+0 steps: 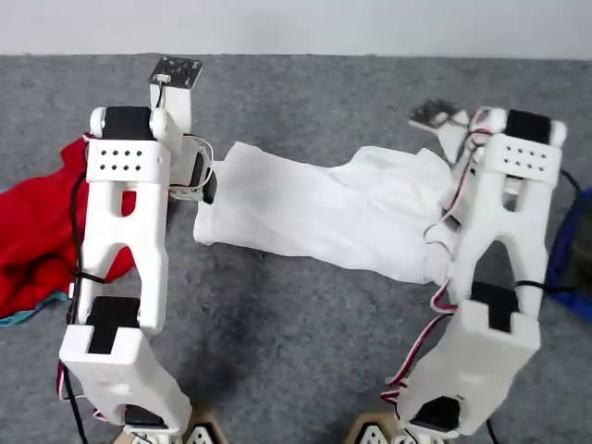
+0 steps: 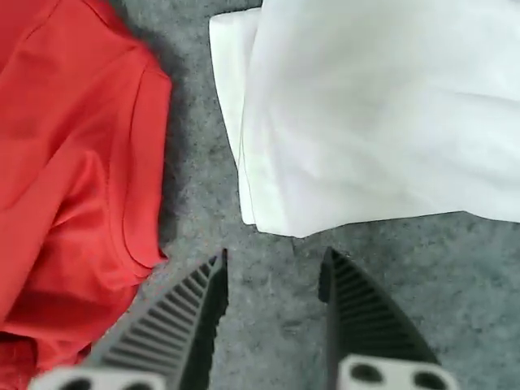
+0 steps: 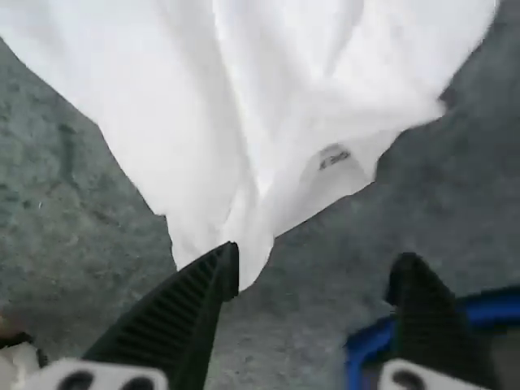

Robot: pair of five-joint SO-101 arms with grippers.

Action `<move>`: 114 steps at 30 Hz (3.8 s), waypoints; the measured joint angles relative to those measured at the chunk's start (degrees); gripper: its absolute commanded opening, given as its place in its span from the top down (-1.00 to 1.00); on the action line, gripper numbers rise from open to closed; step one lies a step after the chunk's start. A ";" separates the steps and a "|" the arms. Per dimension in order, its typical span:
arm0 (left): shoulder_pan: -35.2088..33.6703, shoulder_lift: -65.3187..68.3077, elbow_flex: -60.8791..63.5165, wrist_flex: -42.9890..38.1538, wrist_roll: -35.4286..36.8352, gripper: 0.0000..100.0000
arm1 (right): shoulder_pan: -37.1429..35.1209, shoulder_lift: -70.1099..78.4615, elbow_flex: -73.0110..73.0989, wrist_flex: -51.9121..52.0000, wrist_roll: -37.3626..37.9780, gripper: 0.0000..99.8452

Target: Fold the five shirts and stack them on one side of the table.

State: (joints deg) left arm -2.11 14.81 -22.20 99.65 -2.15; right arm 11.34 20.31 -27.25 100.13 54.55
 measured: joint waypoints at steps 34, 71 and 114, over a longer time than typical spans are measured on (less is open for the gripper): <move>0.00 0.00 0.26 0.00 0.00 0.65 | -9.58 36.57 -38.33 -3.52 -4.04 0.98; 0.00 0.00 0.26 0.00 0.18 0.65 | -13.27 38.51 -59.96 0.53 -9.58 0.56; 4.84 58.11 -55.03 -1.93 -4.66 0.78 | 6.86 2.55 -6.33 0.53 0.09 0.70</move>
State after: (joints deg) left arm 2.73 72.92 -77.23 97.71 -6.81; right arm 18.20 22.86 -33.58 100.66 54.64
